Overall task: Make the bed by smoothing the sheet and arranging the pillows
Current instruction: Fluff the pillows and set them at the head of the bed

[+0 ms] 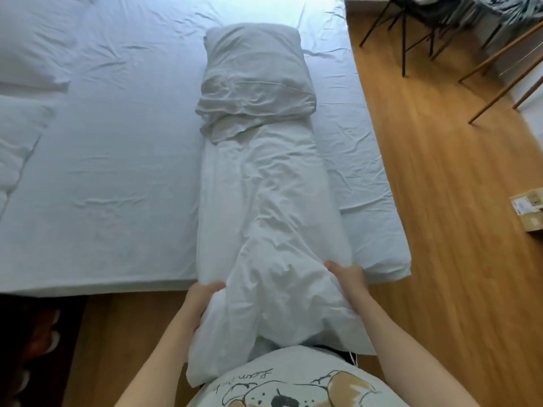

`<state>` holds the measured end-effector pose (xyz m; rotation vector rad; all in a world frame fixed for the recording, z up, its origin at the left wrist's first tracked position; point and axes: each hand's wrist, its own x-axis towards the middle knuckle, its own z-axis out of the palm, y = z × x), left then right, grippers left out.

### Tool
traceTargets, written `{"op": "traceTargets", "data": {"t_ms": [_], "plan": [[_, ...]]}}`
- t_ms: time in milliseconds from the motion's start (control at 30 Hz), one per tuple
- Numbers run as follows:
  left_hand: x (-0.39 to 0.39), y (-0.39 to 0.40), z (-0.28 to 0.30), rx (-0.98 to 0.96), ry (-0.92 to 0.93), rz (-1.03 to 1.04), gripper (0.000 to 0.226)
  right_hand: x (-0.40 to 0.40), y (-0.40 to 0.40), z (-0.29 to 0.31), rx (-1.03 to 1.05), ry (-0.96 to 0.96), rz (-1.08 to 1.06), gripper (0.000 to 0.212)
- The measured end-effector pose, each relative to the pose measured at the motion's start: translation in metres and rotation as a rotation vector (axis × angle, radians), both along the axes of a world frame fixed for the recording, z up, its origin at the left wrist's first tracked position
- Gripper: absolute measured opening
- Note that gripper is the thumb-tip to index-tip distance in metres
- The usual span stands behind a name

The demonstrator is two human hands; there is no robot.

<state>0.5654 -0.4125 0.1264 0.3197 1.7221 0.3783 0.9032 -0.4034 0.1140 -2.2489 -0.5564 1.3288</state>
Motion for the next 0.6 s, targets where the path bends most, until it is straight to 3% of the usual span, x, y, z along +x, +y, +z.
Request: {"op": "traceTargets", "data": {"t_ms": [167, 600], "plan": [[-0.034, -0.073, 0.016, 0.051, -0.005, -0.032, 0.037, -0.029, -0.087, -0.002, -0.001, -0.005, 0.004, 0.055], [-0.086, -0.273, 0.036, 0.011, -0.049, 0.001, 0.05, -0.073, -0.292, 0.028, -0.052, -0.003, -0.008, 0.051]]}}
